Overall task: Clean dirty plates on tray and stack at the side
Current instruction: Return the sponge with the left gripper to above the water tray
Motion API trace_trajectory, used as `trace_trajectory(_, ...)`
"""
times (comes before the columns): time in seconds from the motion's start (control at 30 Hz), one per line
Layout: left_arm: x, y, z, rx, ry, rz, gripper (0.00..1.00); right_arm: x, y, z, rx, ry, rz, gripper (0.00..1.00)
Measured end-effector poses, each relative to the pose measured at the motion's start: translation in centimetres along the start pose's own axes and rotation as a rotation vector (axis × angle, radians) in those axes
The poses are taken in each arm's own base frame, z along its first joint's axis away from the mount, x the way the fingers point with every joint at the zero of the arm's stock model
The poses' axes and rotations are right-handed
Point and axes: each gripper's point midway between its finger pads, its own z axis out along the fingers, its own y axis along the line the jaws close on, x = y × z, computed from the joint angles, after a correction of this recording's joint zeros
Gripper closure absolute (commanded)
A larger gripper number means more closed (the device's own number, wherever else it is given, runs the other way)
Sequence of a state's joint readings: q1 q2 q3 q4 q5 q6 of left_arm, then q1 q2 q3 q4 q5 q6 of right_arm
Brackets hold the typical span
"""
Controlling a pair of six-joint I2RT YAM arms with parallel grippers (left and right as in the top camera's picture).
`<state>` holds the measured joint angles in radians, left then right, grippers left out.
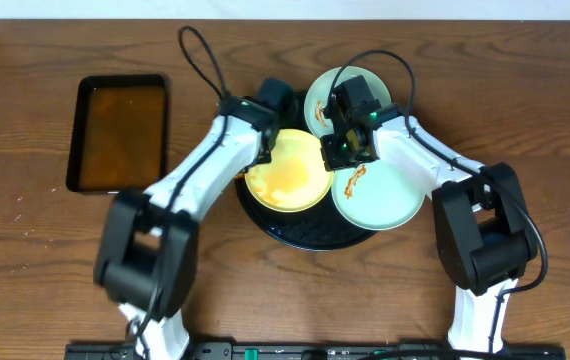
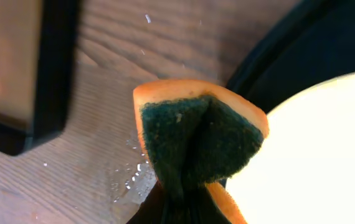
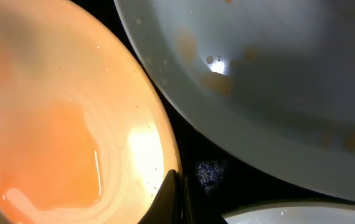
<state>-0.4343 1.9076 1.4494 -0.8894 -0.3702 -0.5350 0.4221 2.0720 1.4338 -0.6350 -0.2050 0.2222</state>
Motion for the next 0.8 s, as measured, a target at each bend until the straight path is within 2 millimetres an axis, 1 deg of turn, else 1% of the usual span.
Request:
trace_trajectory(0.13, -2.0, 1.5, -3.4, 0.088, -0.069, -0.084, 0.92, 0.3, 0.3, -0.1, -0.014, 0.014, 0.002, 0.99)
trace_trajectory(0.2, -3.5, 3.1, -4.4, 0.13, -0.095, -0.156, 0.92, 0.8, 0.5, -0.2, -0.025, 0.039, 0.005, 0.99)
trace_trajectory(0.27, -4.9, 5.4, -4.7, 0.167, -0.105, -0.244, 0.92, 1.3, 0.6, -0.5, -0.028, 0.07, 0.007, 0.99)
trace_trajectory(0.37, -6.3, 9.1, -3.9, 0.205, -0.086, -0.37, 0.92, 1.3, 1.0, -1.1, -0.034, 0.087, 0.001, 0.99)
trace_trajectory(0.43, -6.6, 11.3, -2.9, 0.221, -0.057, -0.44, 0.92, 0.9, 1.5, -1.7, -0.038, 0.086, -0.011, 0.99)
trace_trajectory(0.57, -6.7, 14.8, -1.3, 0.242, -0.013, -0.55, 0.92, -0.1, 3.6, -2.5, -0.04, 0.059, -0.068, 0.99)
trace_trajectory(0.63, -6.2, 16.0, -0.6, 0.249, 0.014, -0.585, 0.92, 0.0, 5.1, -2.5, -0.027, 0.051, -0.112, 0.99)
trace_trajectory(0.8, -5.5, 16.9, 0.2, 0.253, 0.041, -0.599, 0.92, 0.9, 6.9, -2.1, 0.012, 0.052, -0.174, 0.99)
